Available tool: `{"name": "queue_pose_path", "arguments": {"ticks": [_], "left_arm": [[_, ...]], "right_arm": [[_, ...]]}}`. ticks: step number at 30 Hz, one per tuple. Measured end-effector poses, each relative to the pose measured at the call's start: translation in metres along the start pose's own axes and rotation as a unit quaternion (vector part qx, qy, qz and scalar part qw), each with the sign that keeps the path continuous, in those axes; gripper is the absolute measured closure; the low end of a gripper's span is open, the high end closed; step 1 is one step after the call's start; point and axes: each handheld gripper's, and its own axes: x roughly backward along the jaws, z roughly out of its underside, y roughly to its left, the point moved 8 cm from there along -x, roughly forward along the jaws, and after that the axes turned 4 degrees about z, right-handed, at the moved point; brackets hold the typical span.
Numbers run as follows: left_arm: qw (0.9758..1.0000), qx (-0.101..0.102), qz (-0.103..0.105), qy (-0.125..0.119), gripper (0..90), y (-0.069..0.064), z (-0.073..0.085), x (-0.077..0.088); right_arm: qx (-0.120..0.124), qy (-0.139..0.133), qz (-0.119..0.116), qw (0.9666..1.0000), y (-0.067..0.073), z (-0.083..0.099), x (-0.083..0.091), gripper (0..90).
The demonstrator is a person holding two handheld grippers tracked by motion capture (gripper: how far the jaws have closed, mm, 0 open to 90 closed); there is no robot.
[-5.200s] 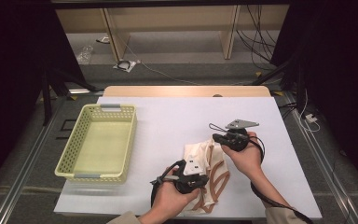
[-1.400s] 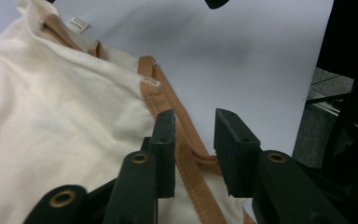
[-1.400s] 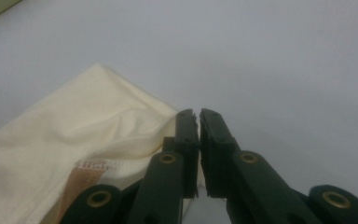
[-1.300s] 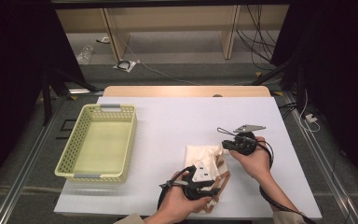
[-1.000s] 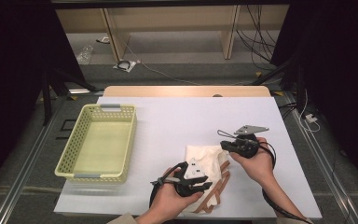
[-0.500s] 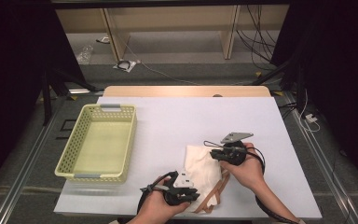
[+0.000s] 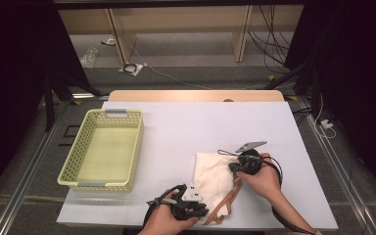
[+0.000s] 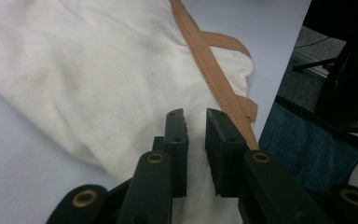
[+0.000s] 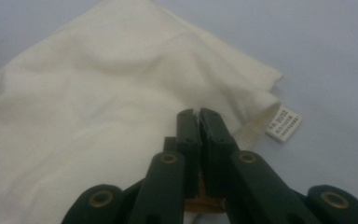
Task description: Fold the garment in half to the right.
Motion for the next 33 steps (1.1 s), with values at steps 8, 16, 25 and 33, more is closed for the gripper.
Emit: {"name": "queue_pose_path", "arguments": {"ticks": [8, 16, 25, 33], "left_arm": [[0.9996, 0.007, -0.012, -0.027, 66.6, 0.007, -0.004, 0.007], [0.9981, 0.012, -0.033, -0.050, 43.3, 0.015, -0.005, 0.014], [0.9958, 0.035, -0.054, -0.065, 21.8, 0.028, -0.004, 0.021], [0.9939, 0.033, -0.063, -0.084, 17.0, 0.034, -0.006, 0.024]], "right_arm": [[0.011, -0.066, -0.001, 0.9977, -0.004, -0.009, 0.017, 74.0], [0.007, -0.118, -0.001, 0.9930, -0.012, -0.008, 0.028, 59.7], [0.014, -0.145, -0.002, 0.9893, -0.010, -0.002, 0.036, 46.1], [0.002, -0.148, -0.004, 0.9890, -0.009, 0.008, 0.043, 34.1]]}}
